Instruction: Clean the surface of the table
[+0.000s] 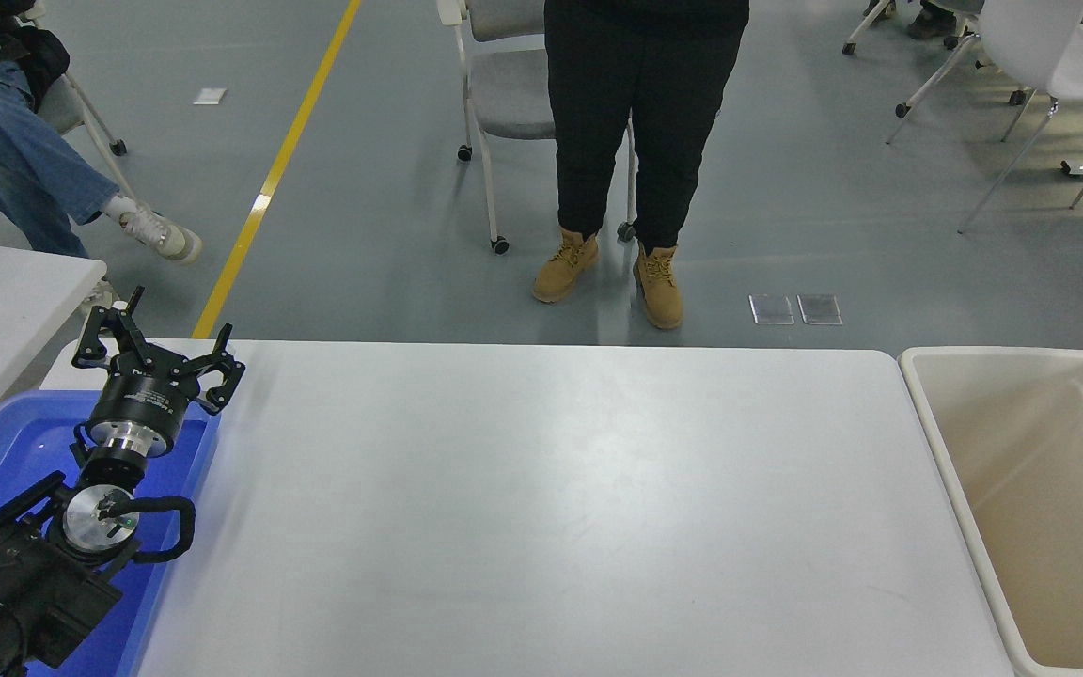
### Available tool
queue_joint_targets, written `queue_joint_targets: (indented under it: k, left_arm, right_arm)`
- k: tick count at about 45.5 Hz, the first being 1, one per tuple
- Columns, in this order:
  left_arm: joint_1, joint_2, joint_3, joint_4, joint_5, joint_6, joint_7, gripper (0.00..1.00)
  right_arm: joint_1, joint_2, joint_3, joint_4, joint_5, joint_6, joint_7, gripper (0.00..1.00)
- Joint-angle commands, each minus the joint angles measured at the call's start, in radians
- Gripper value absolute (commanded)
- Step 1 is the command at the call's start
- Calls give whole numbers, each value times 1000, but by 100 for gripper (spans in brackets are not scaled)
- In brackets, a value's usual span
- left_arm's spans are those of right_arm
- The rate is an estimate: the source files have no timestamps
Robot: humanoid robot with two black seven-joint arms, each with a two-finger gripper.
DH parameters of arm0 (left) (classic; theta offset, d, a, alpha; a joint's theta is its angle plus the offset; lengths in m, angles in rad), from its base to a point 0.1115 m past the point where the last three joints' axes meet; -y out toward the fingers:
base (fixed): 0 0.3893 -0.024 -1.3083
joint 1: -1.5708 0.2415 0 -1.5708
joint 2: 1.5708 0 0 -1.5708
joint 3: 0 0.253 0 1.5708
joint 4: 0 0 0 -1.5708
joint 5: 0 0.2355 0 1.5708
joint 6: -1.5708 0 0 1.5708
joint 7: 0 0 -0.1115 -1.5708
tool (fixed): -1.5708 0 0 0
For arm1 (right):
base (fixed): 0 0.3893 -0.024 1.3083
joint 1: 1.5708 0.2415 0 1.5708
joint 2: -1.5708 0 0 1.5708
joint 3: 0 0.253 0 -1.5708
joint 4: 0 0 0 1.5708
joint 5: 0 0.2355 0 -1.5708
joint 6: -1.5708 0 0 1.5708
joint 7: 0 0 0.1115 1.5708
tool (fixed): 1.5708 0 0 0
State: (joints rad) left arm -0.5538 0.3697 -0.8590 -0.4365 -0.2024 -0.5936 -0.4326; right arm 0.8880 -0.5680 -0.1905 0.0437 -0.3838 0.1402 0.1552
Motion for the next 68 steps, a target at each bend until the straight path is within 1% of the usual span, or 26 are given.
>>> queue_joint_targets:
  k: [1, 5, 15, 22, 38, 59, 65, 66, 68]
  left_arm:
    - [0, 0, 0, -1, 0, 0, 0, 100]
    - [0, 0, 0, -1, 0, 0, 0, 100]
    - [0, 0, 0, 1, 0, 0, 0, 100]
    - [0, 0, 0, 1, 0, 0, 0, 100]
    - [0, 0, 0, -1, 0, 0, 0, 100]
    - [0, 0, 0, 1, 0, 0, 0, 100]
    - [0, 0, 0, -1, 0, 0, 0, 100]
    - [0, 0, 0, 1, 0, 0, 0, 100]
    - [0, 0, 0, 1, 0, 0, 0, 100]
  right_arm:
    - [-41, 20, -23, -5, -13, -11, -172, 0]
    - [-63, 36, -46, -5, -18, -11, -197, 0]
    - [-110, 91, -50, -5, -18, -17, -197, 0]
    - [-129, 129, -49, -7, -10, -57, -204, 0]
    - [-185, 211, -41, -7, 2, -83, -209, 0]
    - [-210, 229, -47, -5, 2, -86, -207, 0]
    - [-210, 229, -47, -5, 2, -105, -209, 0]
    - [-210, 229, -46, -5, 2, -109, -209, 1]
    - [-210, 229, -40, -5, 2, -116, -209, 11]
